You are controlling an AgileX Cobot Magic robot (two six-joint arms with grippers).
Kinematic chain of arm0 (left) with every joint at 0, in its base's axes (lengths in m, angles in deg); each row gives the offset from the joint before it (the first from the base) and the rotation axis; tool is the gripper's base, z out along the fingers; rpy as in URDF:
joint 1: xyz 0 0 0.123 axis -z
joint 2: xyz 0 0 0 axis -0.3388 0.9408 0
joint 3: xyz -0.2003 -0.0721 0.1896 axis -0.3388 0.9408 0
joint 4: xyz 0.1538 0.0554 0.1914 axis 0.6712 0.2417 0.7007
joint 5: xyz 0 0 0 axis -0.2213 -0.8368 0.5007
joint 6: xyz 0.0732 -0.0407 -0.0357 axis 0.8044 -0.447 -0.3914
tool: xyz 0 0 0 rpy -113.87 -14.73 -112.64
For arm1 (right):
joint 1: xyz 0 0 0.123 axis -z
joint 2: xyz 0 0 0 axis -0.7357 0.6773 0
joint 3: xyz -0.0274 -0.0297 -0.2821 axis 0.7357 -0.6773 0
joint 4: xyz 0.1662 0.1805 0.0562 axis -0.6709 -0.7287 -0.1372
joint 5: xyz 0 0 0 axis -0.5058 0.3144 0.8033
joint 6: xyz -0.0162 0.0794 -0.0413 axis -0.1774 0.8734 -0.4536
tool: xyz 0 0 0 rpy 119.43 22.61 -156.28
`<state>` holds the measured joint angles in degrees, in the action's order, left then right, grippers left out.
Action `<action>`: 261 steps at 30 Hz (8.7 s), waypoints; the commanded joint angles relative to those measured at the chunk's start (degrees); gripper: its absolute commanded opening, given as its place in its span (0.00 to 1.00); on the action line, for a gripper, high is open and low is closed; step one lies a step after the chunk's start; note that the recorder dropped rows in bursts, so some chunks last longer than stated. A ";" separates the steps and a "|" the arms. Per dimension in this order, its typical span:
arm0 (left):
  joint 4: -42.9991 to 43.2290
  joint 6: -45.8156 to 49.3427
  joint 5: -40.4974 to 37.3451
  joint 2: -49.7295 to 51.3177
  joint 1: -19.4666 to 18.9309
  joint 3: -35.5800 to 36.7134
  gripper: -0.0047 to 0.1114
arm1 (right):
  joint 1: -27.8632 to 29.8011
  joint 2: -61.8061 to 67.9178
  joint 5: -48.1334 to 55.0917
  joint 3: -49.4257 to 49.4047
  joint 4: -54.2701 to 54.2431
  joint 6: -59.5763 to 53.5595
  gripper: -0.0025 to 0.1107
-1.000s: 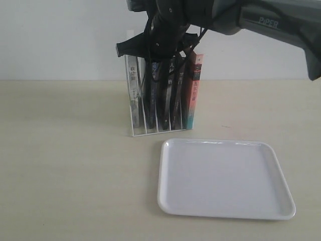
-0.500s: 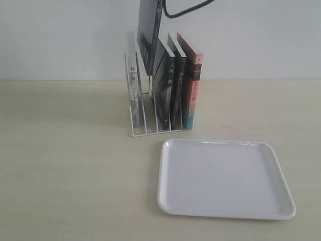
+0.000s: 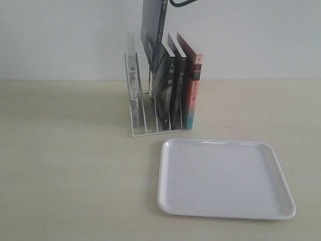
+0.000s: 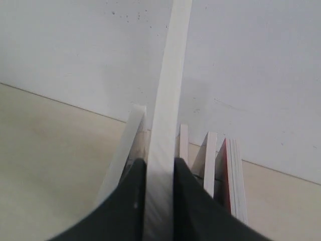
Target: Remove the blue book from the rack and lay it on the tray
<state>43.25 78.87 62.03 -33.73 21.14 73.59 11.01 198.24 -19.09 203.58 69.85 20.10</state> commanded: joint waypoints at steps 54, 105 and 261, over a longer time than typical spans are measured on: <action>-0.14 0.22 0.91 -0.18 -0.11 -0.19 0.08 | 0.38 -44.14 24.10 -52.88 23.00 12.61 0.02; -0.14 0.22 0.91 -0.18 -0.11 -0.19 0.08 | -24.80 0.04 26.13 -44.81 33.06 11.80 0.10; -0.14 0.22 0.91 -0.18 -0.11 -0.19 0.08 | 36.46 -108.61 -24.26 -116.84 -21.65 -23.29 0.02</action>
<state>43.25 78.87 62.03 -33.73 21.14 73.59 47.37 89.85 -43.13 86.71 47.70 -2.91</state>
